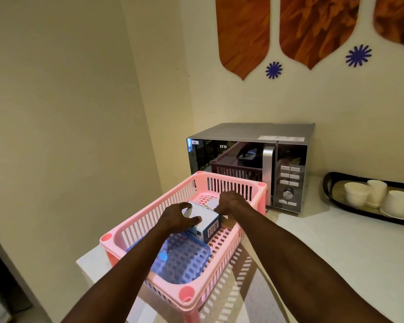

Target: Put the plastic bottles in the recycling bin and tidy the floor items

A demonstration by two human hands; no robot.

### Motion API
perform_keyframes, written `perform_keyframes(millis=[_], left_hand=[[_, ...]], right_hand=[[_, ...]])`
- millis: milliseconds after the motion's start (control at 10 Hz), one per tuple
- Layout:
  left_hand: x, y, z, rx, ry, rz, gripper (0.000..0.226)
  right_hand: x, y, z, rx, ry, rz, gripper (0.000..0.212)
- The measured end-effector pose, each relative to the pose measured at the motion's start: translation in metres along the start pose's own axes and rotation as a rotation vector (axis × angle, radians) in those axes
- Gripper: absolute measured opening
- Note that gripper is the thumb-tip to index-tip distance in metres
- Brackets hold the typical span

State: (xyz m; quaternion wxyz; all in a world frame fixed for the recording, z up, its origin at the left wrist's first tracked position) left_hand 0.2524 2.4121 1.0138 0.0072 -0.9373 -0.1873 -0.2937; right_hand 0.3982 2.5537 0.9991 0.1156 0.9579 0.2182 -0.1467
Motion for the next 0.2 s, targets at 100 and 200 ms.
perform_keyframes(millis=[100,200], left_hand=[[0.0004,0.0037,0.0029,-0.025,0.023,-0.011,0.072],[0.0038,0.0067,-0.0004,0.0,0.003,-0.026,0.071]], right_hand=[[-0.0041,-0.0025,0.0037,-0.006,0.002,-0.026,0.041],[-0.0087,-0.0044,0.0019,0.02,-0.048,-0.045,0.036]])
Point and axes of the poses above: each hand's wrist, its own y-axis away from the middle knuckle, its own z-axis out of the palm, x = y × z, the point moved 4 cm from there along -y, towards the middle knuckle, and after that the axes turned 6 degrees about -x, right-handed, at the moved point
